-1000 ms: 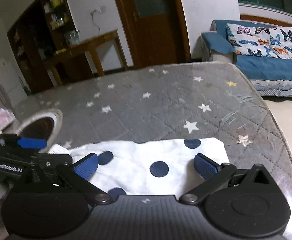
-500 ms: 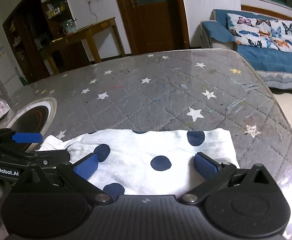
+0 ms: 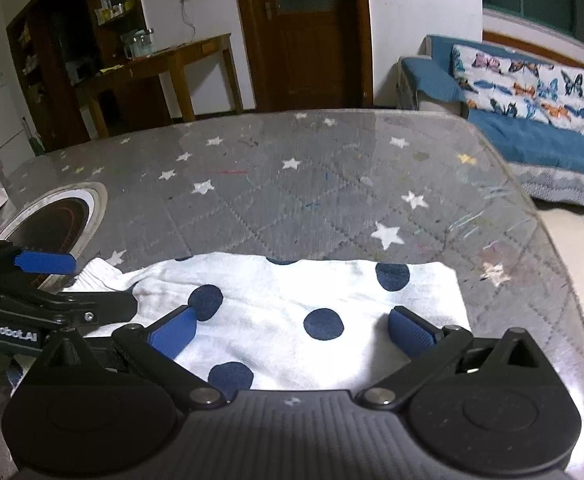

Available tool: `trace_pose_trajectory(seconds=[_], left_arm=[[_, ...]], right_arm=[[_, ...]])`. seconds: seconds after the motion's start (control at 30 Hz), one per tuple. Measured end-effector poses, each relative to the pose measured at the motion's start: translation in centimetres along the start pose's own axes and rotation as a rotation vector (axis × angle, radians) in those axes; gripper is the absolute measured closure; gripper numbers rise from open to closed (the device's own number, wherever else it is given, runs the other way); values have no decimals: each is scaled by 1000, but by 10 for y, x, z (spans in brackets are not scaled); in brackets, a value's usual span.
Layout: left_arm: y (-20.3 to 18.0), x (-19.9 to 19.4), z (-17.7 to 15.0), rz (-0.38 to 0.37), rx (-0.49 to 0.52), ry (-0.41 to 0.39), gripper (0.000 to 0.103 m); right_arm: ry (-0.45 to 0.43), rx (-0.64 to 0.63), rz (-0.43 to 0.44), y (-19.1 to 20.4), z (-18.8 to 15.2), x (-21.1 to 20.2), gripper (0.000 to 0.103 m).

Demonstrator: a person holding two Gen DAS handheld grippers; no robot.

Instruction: Fold clothes

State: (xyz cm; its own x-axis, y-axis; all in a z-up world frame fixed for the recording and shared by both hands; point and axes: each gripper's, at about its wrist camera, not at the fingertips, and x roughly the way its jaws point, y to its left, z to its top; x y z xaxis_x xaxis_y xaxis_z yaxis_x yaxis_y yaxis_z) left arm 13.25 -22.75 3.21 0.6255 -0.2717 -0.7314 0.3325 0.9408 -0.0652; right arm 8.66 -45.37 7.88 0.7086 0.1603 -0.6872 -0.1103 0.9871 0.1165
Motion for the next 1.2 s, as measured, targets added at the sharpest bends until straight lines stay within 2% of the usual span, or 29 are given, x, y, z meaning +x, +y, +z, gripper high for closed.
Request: trace_pose_trajectory(seconds=[0.4, 0.67, 0.97, 1.2], left_arm=[[2, -3, -3, 8, 0, -7, 0], [0, -4, -5, 18, 3, -10, 0], [0, -3, -7, 24, 8, -11, 0], [0, -5, -6, 25, 8, -17, 0]], right_arm=[[-16, -50, -27, 12, -31, -36, 0], [-11, -24, -43, 10, -55, -47, 0], [-27, -14, -52, 7, -71, -54, 0], [-74, -5, -57, 5, -68, -69, 0]])
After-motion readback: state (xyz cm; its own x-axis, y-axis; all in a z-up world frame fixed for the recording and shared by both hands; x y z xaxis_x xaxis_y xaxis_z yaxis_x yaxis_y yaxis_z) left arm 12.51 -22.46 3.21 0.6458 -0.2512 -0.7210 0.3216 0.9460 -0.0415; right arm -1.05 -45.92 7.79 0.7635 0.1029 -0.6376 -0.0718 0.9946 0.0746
